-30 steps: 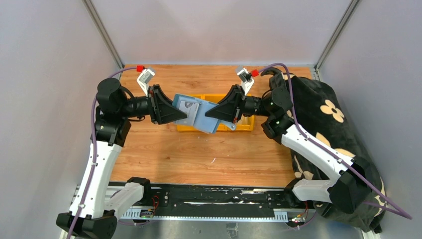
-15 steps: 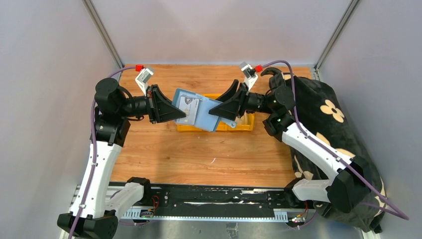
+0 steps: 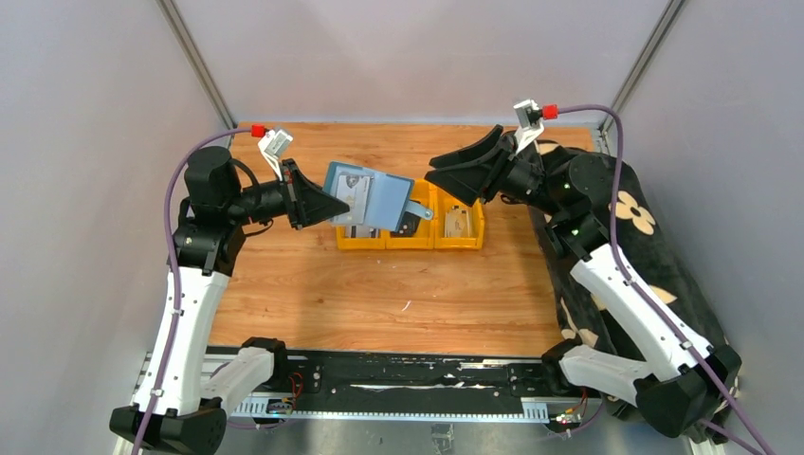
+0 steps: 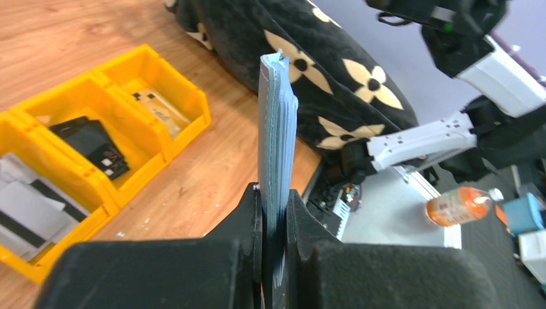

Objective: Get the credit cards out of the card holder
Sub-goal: Remove the credit card from the card holder.

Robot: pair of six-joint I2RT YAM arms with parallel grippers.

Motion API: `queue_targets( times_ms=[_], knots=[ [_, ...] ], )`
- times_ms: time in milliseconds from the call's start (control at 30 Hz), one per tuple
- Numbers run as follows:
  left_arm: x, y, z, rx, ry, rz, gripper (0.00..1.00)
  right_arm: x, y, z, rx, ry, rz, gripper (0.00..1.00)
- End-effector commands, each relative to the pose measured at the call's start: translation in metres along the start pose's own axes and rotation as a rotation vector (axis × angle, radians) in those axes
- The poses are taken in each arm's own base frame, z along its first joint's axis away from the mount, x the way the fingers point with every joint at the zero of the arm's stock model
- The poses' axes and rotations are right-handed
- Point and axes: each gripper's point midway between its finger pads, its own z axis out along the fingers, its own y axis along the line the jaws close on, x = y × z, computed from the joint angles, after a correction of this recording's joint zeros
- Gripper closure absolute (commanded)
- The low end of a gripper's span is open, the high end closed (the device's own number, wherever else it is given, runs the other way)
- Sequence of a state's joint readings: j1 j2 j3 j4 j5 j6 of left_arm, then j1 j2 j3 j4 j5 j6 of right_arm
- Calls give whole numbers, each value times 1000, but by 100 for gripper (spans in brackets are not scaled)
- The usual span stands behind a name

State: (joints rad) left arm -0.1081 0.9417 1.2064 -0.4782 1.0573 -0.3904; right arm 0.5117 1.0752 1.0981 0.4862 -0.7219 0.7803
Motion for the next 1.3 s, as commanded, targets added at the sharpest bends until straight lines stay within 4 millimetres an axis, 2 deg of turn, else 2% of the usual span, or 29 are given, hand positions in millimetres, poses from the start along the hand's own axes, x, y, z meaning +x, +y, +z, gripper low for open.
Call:
queue_targets(
  times_ms=[0,100,200,433,600,800,1000,1267],
  knots=[
    [-10,18,-2,-115,-45,39,100,23,19,16,-75,76,14,42],
    [-8,20,-1,-119,-42,21,100,49,29,30,-121,132,23,40],
    [-8,15,-1,-96,-44,13,100,70,25,45,-139,178,70,40],
    [-5,4,-3,-47,-37,20,100,94,12,65,-150,216,139,39],
    [-3,-8,-3,20,-21,19,100,107,-2,69,-111,240,147,39],
    [-1,-20,-2,109,-6,-17,98,109,-7,74,-112,228,163,40],
    [3,-24,-3,134,13,-21,98,100,9,81,-218,190,211,50],
    [8,-26,-4,154,29,-35,97,100,8,87,-244,174,258,68]
  ],
)
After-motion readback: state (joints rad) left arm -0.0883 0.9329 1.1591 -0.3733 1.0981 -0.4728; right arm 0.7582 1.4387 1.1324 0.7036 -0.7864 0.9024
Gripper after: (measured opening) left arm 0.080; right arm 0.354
